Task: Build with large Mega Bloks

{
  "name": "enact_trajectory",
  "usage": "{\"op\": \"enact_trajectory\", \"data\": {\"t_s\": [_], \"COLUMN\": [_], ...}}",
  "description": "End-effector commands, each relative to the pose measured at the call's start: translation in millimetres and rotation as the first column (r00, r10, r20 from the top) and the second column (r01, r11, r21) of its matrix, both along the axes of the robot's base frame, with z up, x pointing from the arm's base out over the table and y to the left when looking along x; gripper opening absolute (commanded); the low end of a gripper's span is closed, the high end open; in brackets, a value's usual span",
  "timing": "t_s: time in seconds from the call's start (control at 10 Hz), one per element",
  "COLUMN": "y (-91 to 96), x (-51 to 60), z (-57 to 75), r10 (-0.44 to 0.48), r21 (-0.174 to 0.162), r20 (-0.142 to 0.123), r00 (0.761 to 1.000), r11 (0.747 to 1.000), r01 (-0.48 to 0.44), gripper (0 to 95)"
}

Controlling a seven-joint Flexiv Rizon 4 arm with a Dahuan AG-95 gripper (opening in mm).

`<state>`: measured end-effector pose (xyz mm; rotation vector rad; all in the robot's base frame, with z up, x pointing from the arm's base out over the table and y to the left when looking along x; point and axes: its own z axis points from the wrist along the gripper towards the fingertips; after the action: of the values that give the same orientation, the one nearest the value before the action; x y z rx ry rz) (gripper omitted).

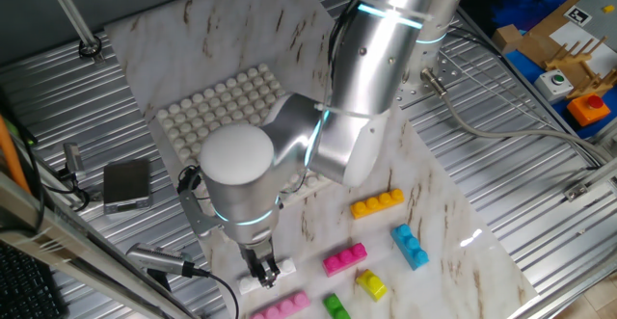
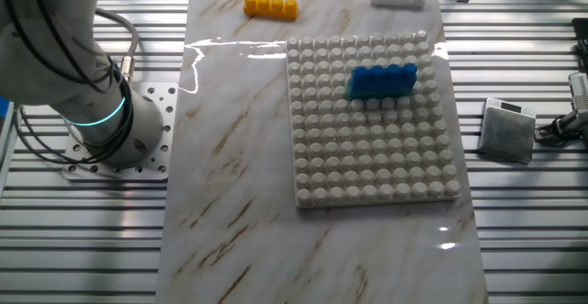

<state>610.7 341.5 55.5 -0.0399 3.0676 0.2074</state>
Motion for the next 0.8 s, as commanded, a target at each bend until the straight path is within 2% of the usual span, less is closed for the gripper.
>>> {"op": "enact_trajectory", "data": {"t_s": [0.1, 0.7, 0.8], "y": [0.9, 5.4, 5.1], "x": [0.4, -7.4, -9.2], "z": [-3.9, -22.7, -25.9], "r10": [0.000, -0.002, 0.003], "r21": [-0.005, -0.030, -0.041], "r20": [0.000, 0.014, 0.019], "r00": [1.000, 1.000, 1.000], "r11": [1.000, 1.000, 0.999], "r01": [0.000, 0.002, -0.002], "gripper": [38.0, 38.0, 19.0]}}
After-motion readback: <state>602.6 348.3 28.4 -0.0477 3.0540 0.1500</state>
